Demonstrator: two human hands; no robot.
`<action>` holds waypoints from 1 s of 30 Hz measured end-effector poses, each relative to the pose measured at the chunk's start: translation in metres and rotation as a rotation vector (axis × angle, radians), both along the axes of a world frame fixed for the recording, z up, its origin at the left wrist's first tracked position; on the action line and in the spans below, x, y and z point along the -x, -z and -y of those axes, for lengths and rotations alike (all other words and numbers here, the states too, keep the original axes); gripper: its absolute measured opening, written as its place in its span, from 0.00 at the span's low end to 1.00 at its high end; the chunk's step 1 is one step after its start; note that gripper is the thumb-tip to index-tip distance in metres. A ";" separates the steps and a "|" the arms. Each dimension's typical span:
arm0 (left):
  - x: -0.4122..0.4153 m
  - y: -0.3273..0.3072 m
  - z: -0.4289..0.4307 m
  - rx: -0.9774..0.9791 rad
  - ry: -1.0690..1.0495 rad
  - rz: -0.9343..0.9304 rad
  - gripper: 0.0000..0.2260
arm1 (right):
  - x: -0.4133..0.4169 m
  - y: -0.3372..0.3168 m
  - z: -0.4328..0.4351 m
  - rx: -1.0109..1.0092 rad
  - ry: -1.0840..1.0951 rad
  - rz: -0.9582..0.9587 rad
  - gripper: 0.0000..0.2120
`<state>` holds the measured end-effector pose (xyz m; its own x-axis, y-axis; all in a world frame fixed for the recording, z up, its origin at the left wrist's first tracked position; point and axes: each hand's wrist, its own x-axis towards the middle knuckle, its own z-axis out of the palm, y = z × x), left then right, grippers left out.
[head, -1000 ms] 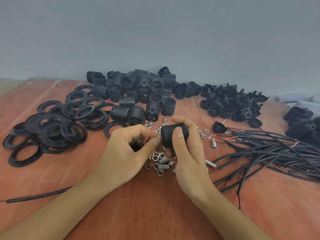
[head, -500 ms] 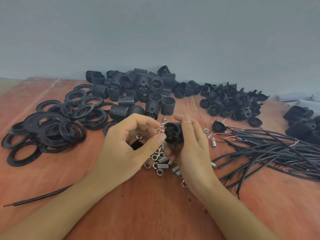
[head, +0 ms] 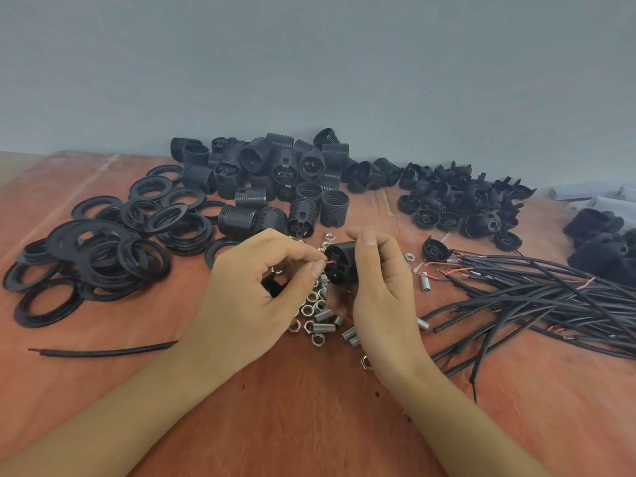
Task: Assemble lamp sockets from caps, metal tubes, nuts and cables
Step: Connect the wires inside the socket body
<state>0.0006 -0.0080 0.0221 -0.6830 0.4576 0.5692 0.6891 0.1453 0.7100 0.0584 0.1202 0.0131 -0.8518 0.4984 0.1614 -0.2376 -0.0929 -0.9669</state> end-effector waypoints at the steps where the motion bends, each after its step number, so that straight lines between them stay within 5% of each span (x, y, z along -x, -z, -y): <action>1: 0.000 0.000 0.000 0.008 -0.010 -0.009 0.02 | 0.000 0.001 0.000 -0.032 0.008 -0.005 0.16; 30: 0.000 0.001 -0.002 0.079 -0.070 -0.062 0.02 | 0.003 0.014 0.002 -0.310 0.048 -0.038 0.10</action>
<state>0.0009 -0.0060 0.0207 -0.6790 0.4553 0.5759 0.7179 0.2479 0.6505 0.0553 0.1186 -0.0005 -0.8189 0.4599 0.3433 -0.2710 0.2174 -0.9377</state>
